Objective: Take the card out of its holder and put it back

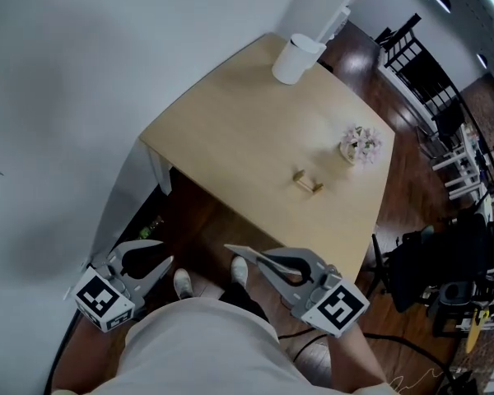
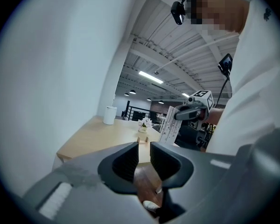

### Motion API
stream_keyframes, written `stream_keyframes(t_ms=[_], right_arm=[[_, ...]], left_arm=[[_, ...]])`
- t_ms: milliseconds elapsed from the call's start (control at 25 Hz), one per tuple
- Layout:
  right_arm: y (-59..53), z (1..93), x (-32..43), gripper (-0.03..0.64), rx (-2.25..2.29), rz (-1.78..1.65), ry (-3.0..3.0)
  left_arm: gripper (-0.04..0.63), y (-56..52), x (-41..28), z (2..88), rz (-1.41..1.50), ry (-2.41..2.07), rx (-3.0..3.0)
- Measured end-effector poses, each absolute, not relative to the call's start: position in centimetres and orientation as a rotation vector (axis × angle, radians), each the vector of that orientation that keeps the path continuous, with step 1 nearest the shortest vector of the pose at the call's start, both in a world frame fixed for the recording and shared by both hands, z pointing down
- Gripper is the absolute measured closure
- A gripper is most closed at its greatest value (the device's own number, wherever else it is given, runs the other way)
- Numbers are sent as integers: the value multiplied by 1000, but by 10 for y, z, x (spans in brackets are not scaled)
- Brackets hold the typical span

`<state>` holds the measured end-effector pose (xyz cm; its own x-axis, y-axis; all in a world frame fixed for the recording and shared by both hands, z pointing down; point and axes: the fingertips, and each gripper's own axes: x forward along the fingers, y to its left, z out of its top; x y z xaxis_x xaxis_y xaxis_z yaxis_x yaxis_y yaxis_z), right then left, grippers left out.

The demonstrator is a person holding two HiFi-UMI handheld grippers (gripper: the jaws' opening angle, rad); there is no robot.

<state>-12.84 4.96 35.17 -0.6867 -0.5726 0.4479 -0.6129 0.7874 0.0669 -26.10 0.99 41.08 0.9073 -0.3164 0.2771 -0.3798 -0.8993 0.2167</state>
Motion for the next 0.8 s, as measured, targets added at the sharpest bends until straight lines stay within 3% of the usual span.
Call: stream_keyframes(t_ms=[800], right_arm=[[81,322,-188,595,769,139,-2592]], left_arm=[[512,21,-276,404,191,-545,2794]])
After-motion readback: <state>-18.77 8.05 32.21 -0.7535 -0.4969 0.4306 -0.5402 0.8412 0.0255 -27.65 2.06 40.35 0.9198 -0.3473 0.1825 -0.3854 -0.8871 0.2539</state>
